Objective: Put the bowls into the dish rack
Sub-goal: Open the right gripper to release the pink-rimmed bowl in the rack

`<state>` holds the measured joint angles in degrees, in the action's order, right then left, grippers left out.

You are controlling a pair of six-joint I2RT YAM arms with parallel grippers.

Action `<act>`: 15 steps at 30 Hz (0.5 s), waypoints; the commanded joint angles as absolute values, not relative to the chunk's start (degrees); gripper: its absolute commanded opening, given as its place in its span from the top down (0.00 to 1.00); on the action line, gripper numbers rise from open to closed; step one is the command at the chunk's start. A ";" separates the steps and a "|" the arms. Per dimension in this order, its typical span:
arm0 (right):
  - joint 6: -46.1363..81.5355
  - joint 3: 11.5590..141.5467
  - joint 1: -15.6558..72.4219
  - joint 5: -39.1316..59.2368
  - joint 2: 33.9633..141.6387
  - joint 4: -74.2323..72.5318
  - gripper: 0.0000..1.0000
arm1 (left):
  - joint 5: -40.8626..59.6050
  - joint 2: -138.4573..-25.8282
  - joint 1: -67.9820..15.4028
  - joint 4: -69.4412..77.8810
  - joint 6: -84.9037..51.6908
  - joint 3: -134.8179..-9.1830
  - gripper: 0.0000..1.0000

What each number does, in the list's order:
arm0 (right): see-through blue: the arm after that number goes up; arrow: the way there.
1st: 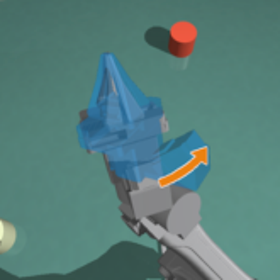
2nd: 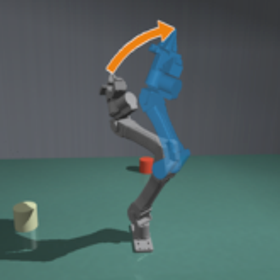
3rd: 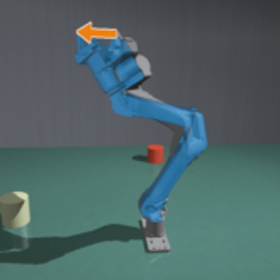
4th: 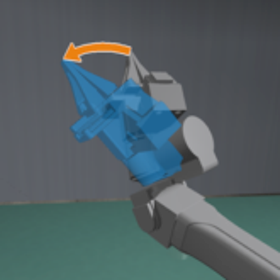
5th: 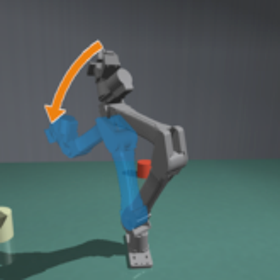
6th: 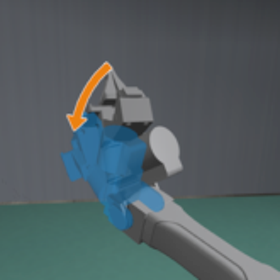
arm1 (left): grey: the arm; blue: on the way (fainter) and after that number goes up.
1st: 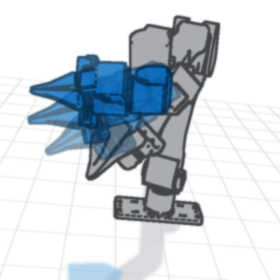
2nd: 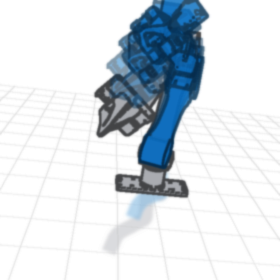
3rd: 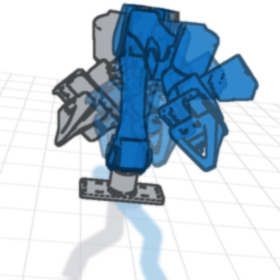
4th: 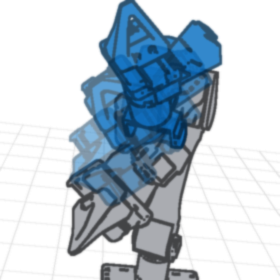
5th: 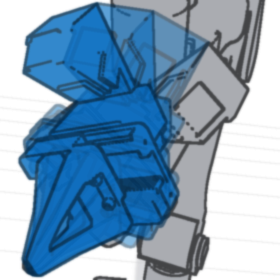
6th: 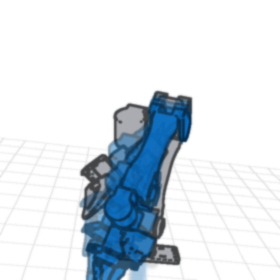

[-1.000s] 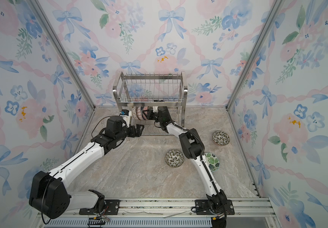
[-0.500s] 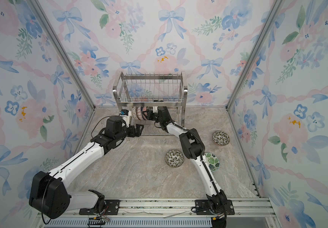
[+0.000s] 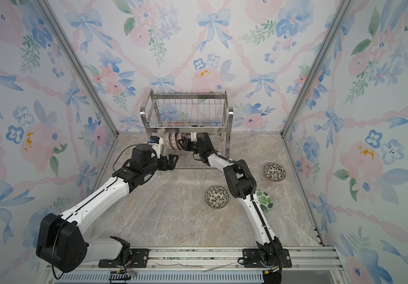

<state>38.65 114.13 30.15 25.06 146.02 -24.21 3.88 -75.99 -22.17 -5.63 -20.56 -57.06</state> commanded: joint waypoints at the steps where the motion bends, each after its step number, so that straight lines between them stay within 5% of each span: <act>1: 37.57 112.15 30.07 24.30 141.93 -25.22 0.69 | 4.50 -75.66 -21.58 -4.71 -20.19 -56.01 0.02; 15: 34.42 101.12 29.97 20.62 134.69 -28.19 0.63 | 6.43 -75.06 -19.55 -3.96 -21.34 -55.55 0.02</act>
<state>36.84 103.04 30.15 22.20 138.50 -26.04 5.13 -75.96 -20.18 -5.13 -20.78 -56.49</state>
